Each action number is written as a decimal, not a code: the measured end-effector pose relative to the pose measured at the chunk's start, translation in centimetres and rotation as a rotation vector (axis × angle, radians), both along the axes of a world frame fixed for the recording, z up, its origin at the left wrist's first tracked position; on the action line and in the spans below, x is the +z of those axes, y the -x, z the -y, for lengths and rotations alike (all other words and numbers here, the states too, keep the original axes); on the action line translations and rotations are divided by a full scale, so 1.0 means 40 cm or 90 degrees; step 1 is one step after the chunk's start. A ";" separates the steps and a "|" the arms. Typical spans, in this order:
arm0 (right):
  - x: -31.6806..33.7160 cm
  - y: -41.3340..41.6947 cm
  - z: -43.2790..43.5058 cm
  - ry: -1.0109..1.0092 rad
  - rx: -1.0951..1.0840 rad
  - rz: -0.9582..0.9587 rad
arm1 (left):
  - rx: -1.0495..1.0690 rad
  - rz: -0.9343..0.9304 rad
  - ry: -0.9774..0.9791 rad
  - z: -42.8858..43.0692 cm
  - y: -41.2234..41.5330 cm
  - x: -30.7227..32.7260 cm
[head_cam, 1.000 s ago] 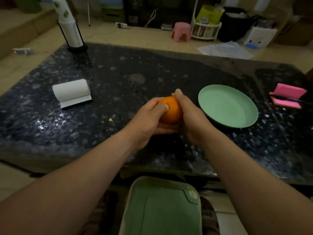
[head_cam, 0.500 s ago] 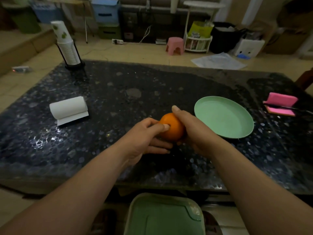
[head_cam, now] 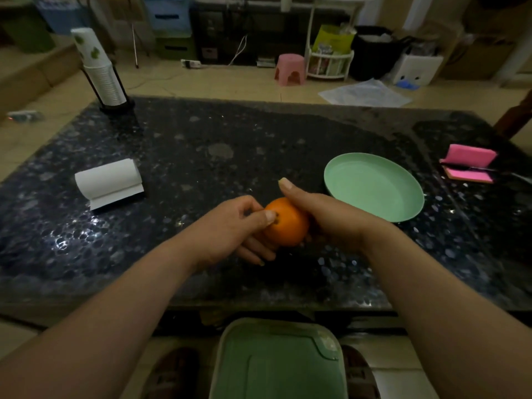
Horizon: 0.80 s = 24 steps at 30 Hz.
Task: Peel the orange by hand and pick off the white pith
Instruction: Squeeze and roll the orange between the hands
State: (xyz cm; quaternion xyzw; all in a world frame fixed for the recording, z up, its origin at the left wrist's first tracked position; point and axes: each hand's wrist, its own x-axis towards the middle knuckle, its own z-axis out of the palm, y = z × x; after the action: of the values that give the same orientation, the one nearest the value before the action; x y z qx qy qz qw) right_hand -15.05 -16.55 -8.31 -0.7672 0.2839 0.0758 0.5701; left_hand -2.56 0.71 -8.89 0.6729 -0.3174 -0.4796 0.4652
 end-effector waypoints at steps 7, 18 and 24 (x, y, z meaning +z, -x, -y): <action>0.010 -0.027 -0.027 0.098 -0.027 0.046 | -0.017 -0.031 0.011 0.006 0.007 -0.010; 0.014 -0.020 -0.049 0.136 0.006 0.098 | -0.009 -0.001 0.044 0.004 0.036 -0.056; 0.011 -0.026 -0.048 0.150 0.018 0.094 | 0.019 0.024 0.074 0.011 0.052 -0.071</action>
State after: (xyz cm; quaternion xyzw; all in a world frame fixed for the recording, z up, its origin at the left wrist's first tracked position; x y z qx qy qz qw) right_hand -14.01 -14.63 -7.86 -0.8362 0.2374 -0.0066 0.4943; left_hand -4.64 0.28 -11.74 0.6585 -0.3430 -0.4406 0.5046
